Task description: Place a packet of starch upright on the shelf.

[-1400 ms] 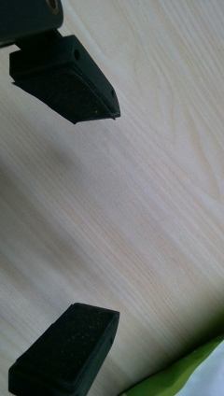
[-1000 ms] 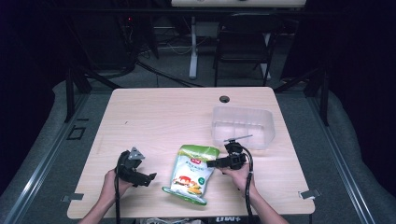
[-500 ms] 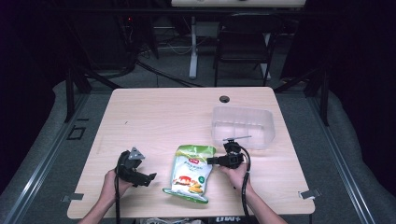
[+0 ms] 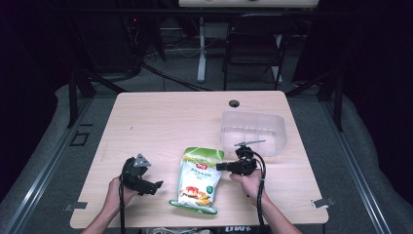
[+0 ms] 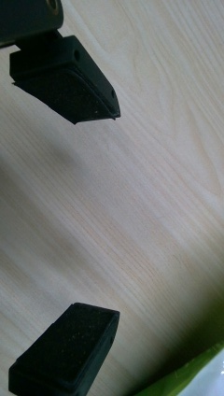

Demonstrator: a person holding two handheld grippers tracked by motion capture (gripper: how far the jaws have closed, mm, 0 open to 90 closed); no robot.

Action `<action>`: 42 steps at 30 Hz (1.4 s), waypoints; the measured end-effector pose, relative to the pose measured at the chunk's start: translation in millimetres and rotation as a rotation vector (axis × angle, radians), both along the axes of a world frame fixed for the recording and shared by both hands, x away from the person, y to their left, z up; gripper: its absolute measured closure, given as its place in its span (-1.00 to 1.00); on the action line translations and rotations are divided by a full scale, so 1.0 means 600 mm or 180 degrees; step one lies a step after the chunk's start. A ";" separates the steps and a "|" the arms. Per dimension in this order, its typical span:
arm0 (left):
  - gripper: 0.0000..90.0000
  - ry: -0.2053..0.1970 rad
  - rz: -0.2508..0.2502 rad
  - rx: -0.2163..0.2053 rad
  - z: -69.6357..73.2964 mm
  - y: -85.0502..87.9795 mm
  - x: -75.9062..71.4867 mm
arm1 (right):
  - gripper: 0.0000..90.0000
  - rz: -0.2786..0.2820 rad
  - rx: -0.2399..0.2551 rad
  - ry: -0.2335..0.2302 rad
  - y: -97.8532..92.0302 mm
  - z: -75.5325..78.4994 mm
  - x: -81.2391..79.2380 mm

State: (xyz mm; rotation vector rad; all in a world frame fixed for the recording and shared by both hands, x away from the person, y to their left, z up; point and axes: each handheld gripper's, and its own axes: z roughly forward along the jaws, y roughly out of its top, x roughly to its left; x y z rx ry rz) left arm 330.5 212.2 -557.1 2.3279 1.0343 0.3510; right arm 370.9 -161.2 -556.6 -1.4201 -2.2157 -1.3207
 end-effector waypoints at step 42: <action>-0.89 0.0014 -0.0021 0.0005 -0.003 -0.002 0.001 | 1.00 -0.0097 0.0107 -0.0695 -0.090 0.138 -0.089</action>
